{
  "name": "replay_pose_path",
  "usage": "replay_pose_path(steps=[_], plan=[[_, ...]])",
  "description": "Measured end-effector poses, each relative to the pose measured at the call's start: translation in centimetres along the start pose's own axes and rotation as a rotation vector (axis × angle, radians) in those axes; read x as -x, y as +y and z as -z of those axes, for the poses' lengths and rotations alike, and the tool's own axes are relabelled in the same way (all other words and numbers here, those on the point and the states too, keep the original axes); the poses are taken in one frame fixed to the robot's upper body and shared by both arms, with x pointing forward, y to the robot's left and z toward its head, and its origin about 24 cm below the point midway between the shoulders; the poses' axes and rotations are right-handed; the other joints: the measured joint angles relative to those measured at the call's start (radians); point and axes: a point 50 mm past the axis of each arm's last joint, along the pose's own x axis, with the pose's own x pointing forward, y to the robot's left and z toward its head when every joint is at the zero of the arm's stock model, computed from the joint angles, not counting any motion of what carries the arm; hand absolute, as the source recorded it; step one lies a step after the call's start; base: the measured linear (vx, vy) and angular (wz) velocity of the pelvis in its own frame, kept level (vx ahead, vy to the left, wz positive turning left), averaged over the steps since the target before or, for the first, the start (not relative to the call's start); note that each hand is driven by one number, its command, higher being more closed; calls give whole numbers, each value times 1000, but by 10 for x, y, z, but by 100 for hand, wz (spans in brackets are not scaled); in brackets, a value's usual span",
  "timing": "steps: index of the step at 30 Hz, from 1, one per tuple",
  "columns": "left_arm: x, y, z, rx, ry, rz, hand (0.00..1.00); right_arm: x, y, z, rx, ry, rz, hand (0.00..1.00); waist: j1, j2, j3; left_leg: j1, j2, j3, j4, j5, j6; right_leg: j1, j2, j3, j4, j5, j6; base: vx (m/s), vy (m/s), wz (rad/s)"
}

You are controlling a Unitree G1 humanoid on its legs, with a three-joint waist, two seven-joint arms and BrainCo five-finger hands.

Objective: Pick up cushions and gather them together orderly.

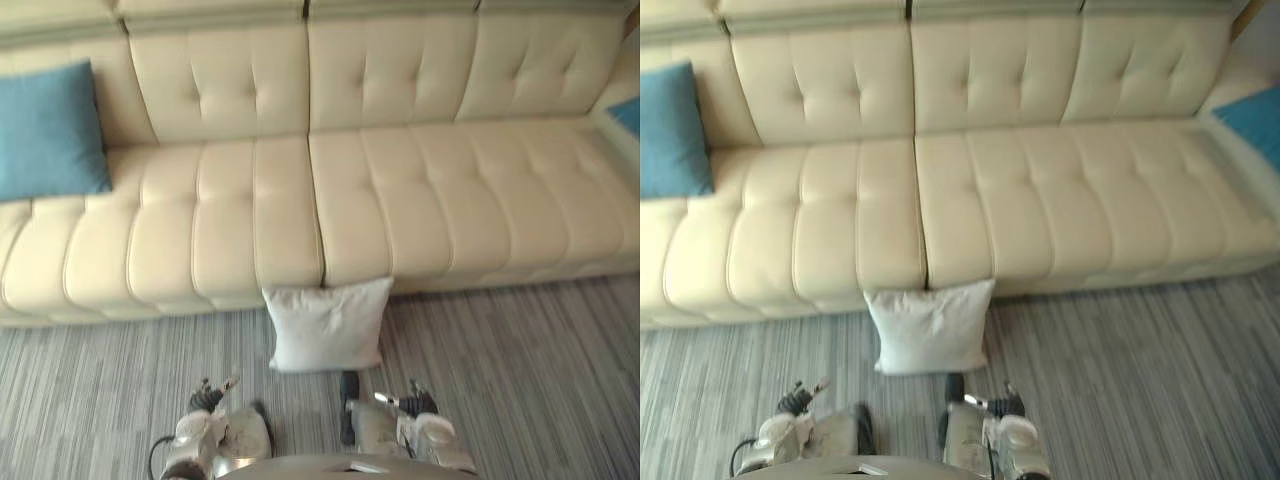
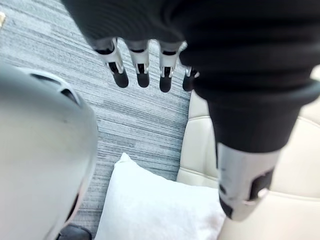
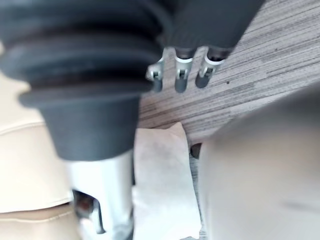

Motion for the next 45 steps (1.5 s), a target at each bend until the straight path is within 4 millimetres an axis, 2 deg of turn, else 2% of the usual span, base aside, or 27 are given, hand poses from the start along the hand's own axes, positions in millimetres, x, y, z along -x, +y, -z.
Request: replay_pose_path(steps=[4,5,7,9,10,11,12,13,14,17,18,19,21,22,26,27,28,32,33,35,36,40,43,45], plan=[[-5,-23,-53,51,-166,23,0,-11,8,-68,-24,-210,36,0,-7,-3,83,-198,30,-3,177,-55,22,-212,-1,28,152,-28,-4,-195,0,-15],[-5,-25,-61,54,-189,26,0,-13,8,-76,-29,-232,44,0,-9,-3,88,-223,33,-4,195,-60,25,-237,-2,30,167,-34,-10,-216,-3,-13],[-6,-33,-93,81,-283,40,0,-16,10,-108,-56,-313,67,0,-21,-3,123,-309,42,-14,250,-69,27,-317,-3,31,202,-32,-10,-177,-16,-1],[-4,-41,-128,111,-378,52,0,-15,12,-140,-130,-389,82,0,-28,-4,147,-409,52,-22,291,-72,27,-407,-3,28,221,-24,-19,-169,-30,-3],[-3,-44,-138,117,-405,59,0,-15,14,-150,-156,-409,81,0,-27,-2,152,-440,57,-22,303,-72,27,-436,-3,26,224,-20,-23,-98,-17,-14],[0,-48,-155,134,-447,70,0,-14,17,-168,-207,-443,83,0,-27,-2,173,-480,61,-22,319,-71,29,-475,-3,28,233,-8,-23,-106,-36,-8],[6,-56,-180,172,-511,91,0,-10,20,-195,-296,-496,72,0,-33,1,204,-543,64,-22,345,-70,33,-542,-4,36,262,-4,-22,-85,-31,-5],[8,-59,-188,190,-534,101,0,-8,21,-204,-333,-517,63,0,-32,-1,215,-566,65,-22,356,-70,34,-567,-4,39,274,-3,-21,-81,-31,-2],[14,-65,-205,228,-574,123,0,0,25,-225,-405,-570,50,0,-33,-1,235,-620,73,-22,380,-67,41,-626,-3,50,298,-2,-21,-14,-4,-6],[23,-74,-228,268,-630,150,0,13,31,-260,-465,-663,32,0,-38,0,259,-707,84,-21,424,-70,37,-722,1,55,344,1,-19,3,-7,-9],[30,-81,-244,286,-670,173,0,22,36,-284,-491,-719,8,0,-40,-1,263,-780,102,-22,467,-81,39,-797,10,59,385,2,-23,19,-15,-14],[32,-83,-247,288,-678,179,0,24,37,-288,-494,-730,3,0,-40,-1,263,-793,104,-22,475,-82,40,-810,12,59,393,2,-23,18,-22,-12],[45,-95,-270,298,-738,221,0,37,40,-315,-517,-795,-10,0,-42,0,267,-862,110,-26,510,-86,44,-884,13,65,430,0,-20,0,0,0],[49,-97,-276,303,-757,231,0,41,41,-322,-525,-811,-10,0,-43,0,267,-879,111,-27,519,-87,45,-902,12,66,438,0,-19,-22,-22,5],[75,-110,-312,305,-877,279,0,73,46,-370,-557,-944,-58,0,-54,0,268,-981,113,-43,571,-91,53,-996,9,71,472,-5,-6,-68,-25,6],[78,-111,-316,302,-890,283,0,76,46,-375,-559,-958,-61,0,-54,1,268,-993,112,-45,573,-92,58,-1005,9,70,472,-3,-4,-90,-22,9],[90,-114,-330,297,-945,297,0,88,47,-390,-570,-1004,-72,0,-56,1,268,-1030,110,-44,573,-89,56,-1039,5,69,468,1,-5,-71,-16,6],[114,-123,-354,296,-1029,313,0,117,50,-417,-578,-1097,-26,0,-56,2,271,-1107,110,-48,588,-74,65,-1114,-3,65,480,19,0,-43,-12,6],[117,-125,-357,288,-1043,313,0,122,51,-421,-565,-1119,-12,100,-56,2,271,-1120,110,-50,596,-72,61,-1127,-4,64,491,17,-1,-22,-17,6],[130,-131,-366,272,-1088,318,0,139,52,-435,-547,-1168,35,100,-56,3,271,-1160,111,-53,620,-73,62,-1171,-6,66,527,16,-1,-21,-23,9],[145,-136,-375,273,-1140,330,100,151,54,-443,-545,-1199,60,100,-57,4,272,-1198,113,-67,643,-75,65,-1203,-6,64,550,11,3,-45,-27,11],[168,-143,-385,278,-1224,326,100,173,56,-455,-527,-1256,145,100,-58,4,273,-1249,110,-75,661,-76,71,-1250,-14,59,560,8,-7,-73,-17,9],[180,-147,-386,268,-1279,311,100,187,55,-460,-510,-1319,161,100,-61,5,273,-1260,108,-76,623,-58,62,-1250,-19,44,512,22,-6,-106,-19,1],[183,-151,-386,267,-1286,313,100,189,55,-460,-480,-1342,182,100,-57,5,274,-1263,107,-77,616,-52,62,-1250,-19,39,502,31,-13,-72,-23,1]])
